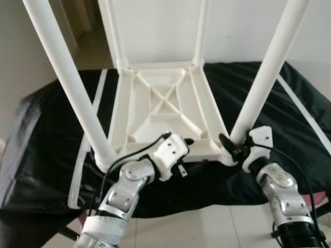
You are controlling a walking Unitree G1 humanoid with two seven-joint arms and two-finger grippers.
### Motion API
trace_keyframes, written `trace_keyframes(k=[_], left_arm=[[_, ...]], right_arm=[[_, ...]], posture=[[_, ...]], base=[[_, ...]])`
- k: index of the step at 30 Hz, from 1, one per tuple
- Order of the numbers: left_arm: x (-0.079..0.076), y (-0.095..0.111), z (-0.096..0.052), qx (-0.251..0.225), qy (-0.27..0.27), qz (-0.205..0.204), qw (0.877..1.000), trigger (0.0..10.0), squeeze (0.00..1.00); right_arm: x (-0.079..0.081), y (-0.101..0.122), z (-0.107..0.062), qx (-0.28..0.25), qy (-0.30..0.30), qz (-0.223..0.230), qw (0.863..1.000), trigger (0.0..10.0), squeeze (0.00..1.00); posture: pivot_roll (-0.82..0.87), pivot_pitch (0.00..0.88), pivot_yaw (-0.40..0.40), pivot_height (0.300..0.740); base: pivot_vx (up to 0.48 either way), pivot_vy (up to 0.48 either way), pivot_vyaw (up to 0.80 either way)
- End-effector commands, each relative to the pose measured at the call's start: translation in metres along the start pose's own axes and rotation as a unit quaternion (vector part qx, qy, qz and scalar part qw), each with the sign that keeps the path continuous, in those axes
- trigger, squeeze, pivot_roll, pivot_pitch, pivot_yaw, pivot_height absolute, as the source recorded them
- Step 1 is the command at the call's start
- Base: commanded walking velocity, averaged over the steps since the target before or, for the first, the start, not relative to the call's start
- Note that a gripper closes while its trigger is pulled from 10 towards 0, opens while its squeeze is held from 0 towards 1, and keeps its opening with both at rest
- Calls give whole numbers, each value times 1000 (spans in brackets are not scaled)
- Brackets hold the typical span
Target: Building children table
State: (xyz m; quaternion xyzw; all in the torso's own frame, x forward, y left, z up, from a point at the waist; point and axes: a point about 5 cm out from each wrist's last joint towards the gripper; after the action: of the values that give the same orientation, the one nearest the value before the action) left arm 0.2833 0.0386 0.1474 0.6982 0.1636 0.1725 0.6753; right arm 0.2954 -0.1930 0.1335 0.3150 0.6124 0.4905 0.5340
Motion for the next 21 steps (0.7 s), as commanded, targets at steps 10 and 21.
trace_keyframes(k=[10,21], left_arm=[[0,1,-1,-2,14,5,1000,10000,0],[0,1,-1,-2,15,5,1000,10000,0]], right_arm=[[10,-14,-3,84,-115,48,989,10000,0],[27,-13,-12,148,-274,98,945,10000,0]], posture=[[-90,35,25,740],[-86,33,17,740]], base=[[0,0,0],[0,0,0]])
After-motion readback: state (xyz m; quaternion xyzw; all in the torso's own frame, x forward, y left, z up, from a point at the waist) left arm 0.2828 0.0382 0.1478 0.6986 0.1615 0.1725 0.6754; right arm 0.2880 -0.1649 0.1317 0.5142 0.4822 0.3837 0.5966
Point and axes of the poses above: a point about 5 cm out from each wrist's last joint towards the gripper, its own z axis pointing out of the wrist towards the gripper, its own y axis along the axis of the wrist's last joint, x = y × z, and after that the axes turned 15 degrees about -z, right-handed
